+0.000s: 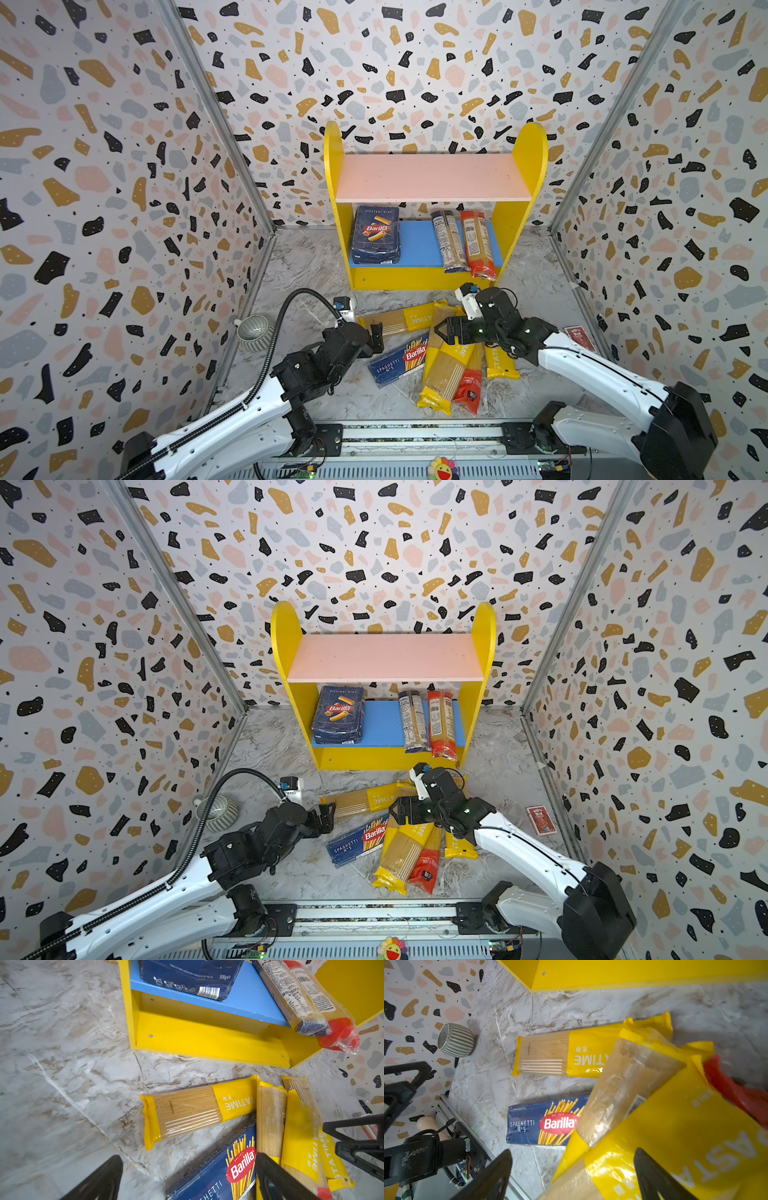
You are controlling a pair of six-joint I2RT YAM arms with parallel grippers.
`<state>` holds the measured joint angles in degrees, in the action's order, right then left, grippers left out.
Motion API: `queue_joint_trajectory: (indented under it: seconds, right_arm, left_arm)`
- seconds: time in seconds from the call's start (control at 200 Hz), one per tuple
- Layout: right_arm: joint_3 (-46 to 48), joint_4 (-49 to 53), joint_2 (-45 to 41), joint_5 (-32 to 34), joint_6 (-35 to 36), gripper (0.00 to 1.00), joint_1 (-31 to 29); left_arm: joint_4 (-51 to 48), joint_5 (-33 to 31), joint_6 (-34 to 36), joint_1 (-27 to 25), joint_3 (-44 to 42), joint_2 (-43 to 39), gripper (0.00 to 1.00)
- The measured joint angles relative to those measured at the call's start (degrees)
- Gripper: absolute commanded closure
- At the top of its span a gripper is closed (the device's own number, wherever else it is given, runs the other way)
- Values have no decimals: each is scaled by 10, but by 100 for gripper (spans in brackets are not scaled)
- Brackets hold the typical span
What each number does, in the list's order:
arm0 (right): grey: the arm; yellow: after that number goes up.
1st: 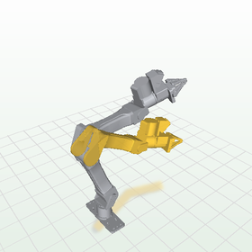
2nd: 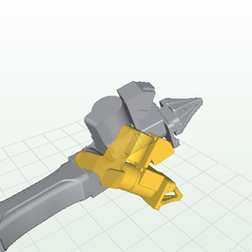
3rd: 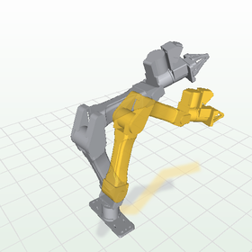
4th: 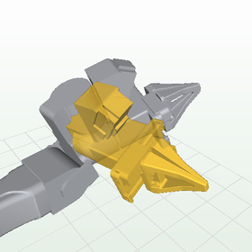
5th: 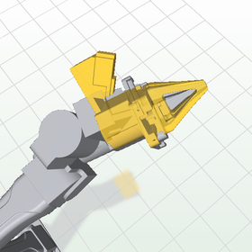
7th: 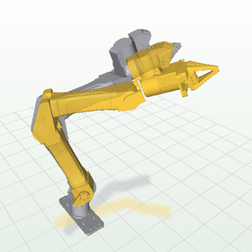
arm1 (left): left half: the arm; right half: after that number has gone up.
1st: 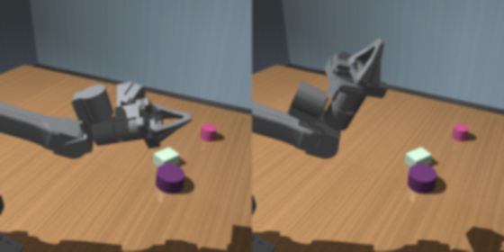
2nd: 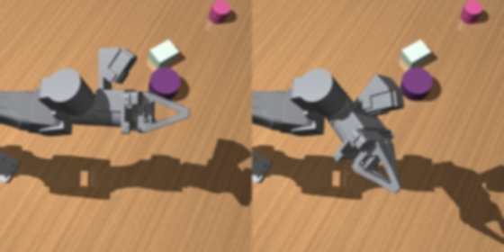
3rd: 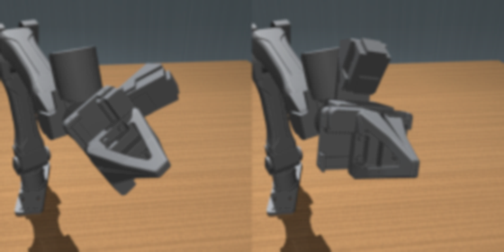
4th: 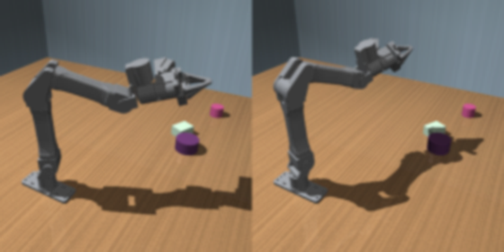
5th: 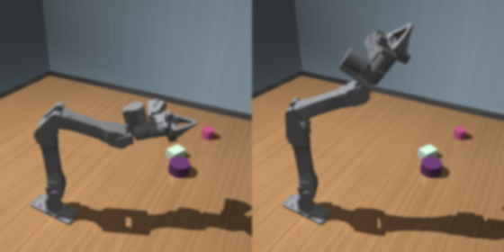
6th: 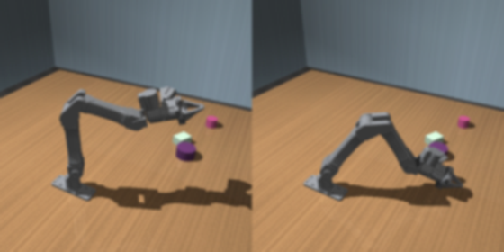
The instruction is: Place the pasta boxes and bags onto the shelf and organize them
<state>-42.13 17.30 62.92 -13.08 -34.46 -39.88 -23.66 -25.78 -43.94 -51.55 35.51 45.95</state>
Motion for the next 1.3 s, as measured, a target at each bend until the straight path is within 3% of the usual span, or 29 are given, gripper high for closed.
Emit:
queue_joint_trajectory:
  seconds: [0.375, 0.571, 1.301]
  right_arm:
    - [87, 56, -118, 45, -57, 9, -21]
    - [92, 70, -165, 52, -79, 9, -29]
    - [75, 84, -172, 30, -44, 8, -26]
  left_arm:
    - [90, 68, 0, -59, -63, 89, 0]
    - [127, 81, 45, -108, -63, 160, 1]
    - [233, 71, 177, -128, -58, 332, 0]
